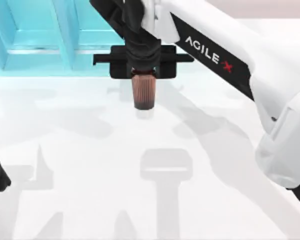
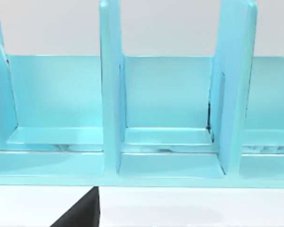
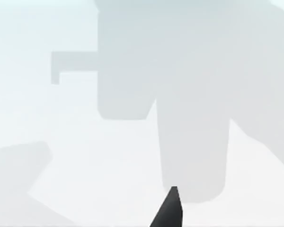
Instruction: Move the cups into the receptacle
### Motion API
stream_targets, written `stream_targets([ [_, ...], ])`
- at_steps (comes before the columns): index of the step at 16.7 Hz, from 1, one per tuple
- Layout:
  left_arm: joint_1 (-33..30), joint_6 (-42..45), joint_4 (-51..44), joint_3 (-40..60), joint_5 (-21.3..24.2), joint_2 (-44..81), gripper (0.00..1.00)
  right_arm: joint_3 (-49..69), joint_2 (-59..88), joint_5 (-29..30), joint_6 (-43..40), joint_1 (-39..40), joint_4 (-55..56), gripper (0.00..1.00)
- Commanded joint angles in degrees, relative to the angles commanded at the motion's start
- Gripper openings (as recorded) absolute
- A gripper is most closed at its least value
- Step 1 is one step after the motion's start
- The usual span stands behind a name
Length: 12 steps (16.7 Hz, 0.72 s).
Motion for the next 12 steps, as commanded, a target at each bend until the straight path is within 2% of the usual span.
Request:
stream_targets([
  [6,0.00,0.00,0.00,0.00,0.00,0.00,1.00,-23.10,-15.79,-0.68,-2.73,-2.94,7.59,0.00],
  [12,0.00,0.00,0.00,0.00,0.00,0.00,1.00,-28.52,-19.69,-1.39,-3.67,-3.51,9.31,0.00],
])
